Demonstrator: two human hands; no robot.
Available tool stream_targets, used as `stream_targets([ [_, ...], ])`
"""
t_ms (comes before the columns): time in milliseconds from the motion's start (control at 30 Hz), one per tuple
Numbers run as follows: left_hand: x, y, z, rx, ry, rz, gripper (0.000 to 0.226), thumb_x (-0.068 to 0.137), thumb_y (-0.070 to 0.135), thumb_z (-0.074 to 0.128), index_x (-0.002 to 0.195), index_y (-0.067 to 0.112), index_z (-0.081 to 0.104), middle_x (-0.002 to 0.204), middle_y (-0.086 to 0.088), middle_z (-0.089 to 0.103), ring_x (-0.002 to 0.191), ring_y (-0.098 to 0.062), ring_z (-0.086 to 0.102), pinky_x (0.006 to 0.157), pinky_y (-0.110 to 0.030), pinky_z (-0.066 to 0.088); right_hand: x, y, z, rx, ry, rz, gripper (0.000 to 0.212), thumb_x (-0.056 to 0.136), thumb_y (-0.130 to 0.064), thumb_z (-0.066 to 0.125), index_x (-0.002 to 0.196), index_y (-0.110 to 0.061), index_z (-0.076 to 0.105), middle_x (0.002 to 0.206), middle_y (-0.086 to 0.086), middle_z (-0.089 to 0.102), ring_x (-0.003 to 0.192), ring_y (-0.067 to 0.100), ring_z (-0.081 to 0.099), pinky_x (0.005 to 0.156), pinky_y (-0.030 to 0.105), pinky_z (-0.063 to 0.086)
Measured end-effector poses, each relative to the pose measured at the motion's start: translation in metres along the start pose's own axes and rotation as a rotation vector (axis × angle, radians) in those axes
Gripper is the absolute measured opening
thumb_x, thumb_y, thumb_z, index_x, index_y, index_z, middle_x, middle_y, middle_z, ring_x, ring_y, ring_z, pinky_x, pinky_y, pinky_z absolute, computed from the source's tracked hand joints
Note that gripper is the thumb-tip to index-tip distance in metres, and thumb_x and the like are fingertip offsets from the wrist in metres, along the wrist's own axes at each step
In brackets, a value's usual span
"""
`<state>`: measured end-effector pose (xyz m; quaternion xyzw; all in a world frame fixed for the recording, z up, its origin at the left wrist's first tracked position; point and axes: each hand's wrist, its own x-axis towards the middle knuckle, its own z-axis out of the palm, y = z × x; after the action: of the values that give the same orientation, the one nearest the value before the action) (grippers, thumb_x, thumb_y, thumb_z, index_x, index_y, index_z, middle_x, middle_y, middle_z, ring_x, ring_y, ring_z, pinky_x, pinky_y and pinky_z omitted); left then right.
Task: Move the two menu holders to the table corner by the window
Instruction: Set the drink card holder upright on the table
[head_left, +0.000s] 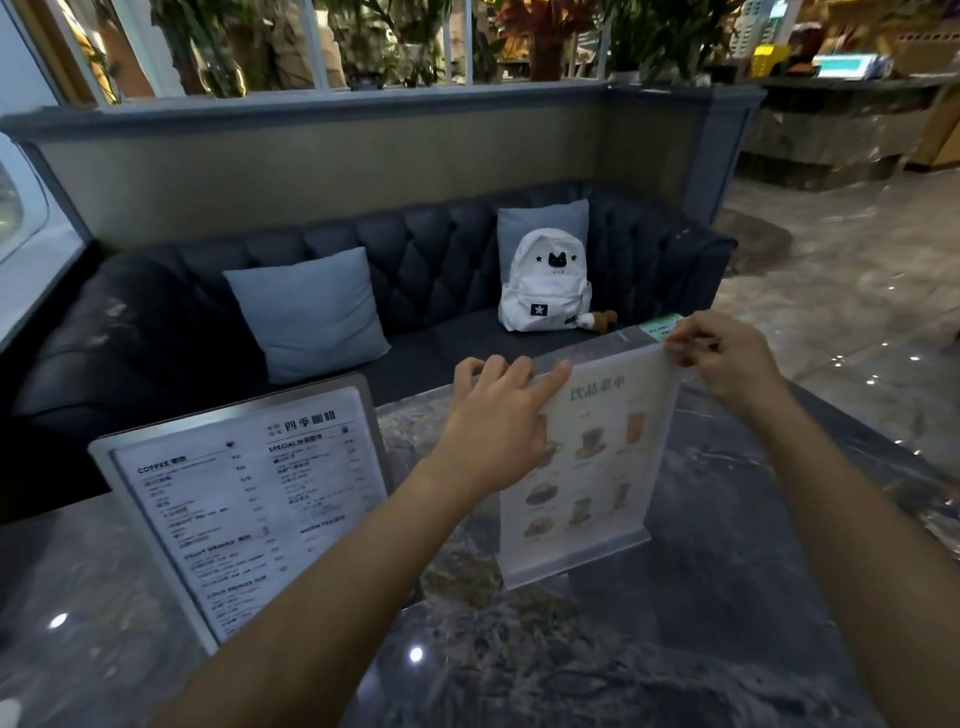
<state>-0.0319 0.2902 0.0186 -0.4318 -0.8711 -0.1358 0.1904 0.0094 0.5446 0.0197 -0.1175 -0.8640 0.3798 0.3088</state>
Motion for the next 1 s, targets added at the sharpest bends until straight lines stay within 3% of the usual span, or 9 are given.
stream_targets([
  [67,-0.001,0.003,0.000,-0.028,0.002,-0.013,0.053,0.085,0.021,0.044,0.136,0.028,0.030,0.110,-0.006,0.051,0.097,-0.027,0.041,0.088,-0.039,0.016,0.001,0.001,0.000,0.017,-0.008,0.001,0.017,0.079,0.006,0.060,0.072,-0.009,0.058,0.084,0.014,0.055,0.080,0.024,0.051,0.059,0.009,0.045],
  [167,-0.004,0.008,-0.001,-0.052,0.012,-0.018,0.051,0.084,0.023,0.046,0.134,0.027,0.035,0.104,-0.007,0.053,0.090,-0.026,0.042,0.082,-0.039,0.019,0.001,0.003,0.000,0.020,-0.009,-0.011,0.014,0.079,0.004,0.061,0.075,-0.009,0.061,0.086,0.011,0.056,0.083,0.022,0.052,0.061,0.009,0.045],
  [367,-0.007,0.010,0.000,-0.090,0.030,-0.036,0.051,0.084,0.024,0.048,0.133,0.028,0.037,0.102,-0.007,0.053,0.089,-0.026,0.043,0.081,-0.038,0.019,-0.004,0.000,-0.002,-0.028,0.021,-0.042,0.011,0.079,0.002,0.062,0.077,-0.008,0.063,0.087,0.007,0.059,0.087,0.024,0.055,0.071,0.017,0.044],
  [467,-0.009,0.008,0.001,-0.091,0.037,-0.035,0.052,0.084,0.027,0.048,0.134,0.030,0.033,0.104,-0.006,0.053,0.092,-0.025,0.043,0.081,-0.036,0.016,-0.008,-0.007,-0.004,-0.132,0.035,-0.057,0.005,0.081,-0.003,0.062,0.082,-0.006,0.065,0.092,0.013,0.065,0.091,0.028,0.057,0.081,0.033,0.044],
  [567,-0.010,0.005,-0.001,-0.121,0.050,-0.056,0.051,0.084,0.027,0.048,0.133,0.030,0.034,0.100,-0.004,0.054,0.093,-0.022,0.045,0.085,-0.035,0.018,-0.012,-0.017,-0.007,-0.304,0.011,-0.116,0.012,0.083,-0.010,0.059,0.094,-0.009,0.065,0.102,0.015,0.065,0.094,0.030,0.055,0.081,0.040,0.043],
  [733,-0.013,-0.004,-0.012,-0.182,0.104,-0.116,0.041,0.086,0.032,0.050,0.125,0.023,0.046,0.102,-0.008,0.060,0.095,-0.027,0.052,0.088,-0.039,0.032,-0.008,-0.060,-0.001,-0.319,-0.008,-0.171,0.031,0.085,-0.019,0.058,0.114,-0.012,0.056,0.111,0.015,0.060,0.101,0.030,0.055,0.084,0.042,0.045],
  [867,-0.025,-0.025,-0.025,-0.183,0.137,-0.197,0.052,0.085,0.051,0.047,0.127,0.020,0.045,0.113,-0.007,0.060,0.106,-0.025,0.051,0.091,-0.038,0.035,-0.005,-0.096,0.027,-0.348,-0.076,-0.221,0.028,0.086,-0.023,0.057,0.112,-0.010,0.056,0.111,0.014,0.059,0.098,0.029,0.055,0.082,0.040,0.043],
  [1000,-0.045,-0.053,-0.047,-0.189,0.229,-0.260,0.054,0.085,0.051,0.048,0.124,0.014,0.049,0.113,-0.011,0.061,0.105,-0.026,0.054,0.089,-0.040,0.042,-0.008,-0.128,0.066,-0.329,-0.178,-0.256,0.028,0.085,-0.024,0.056,0.109,-0.009,0.058,0.112,0.015,0.060,0.098,0.031,0.056,0.083,0.045,0.046],
])
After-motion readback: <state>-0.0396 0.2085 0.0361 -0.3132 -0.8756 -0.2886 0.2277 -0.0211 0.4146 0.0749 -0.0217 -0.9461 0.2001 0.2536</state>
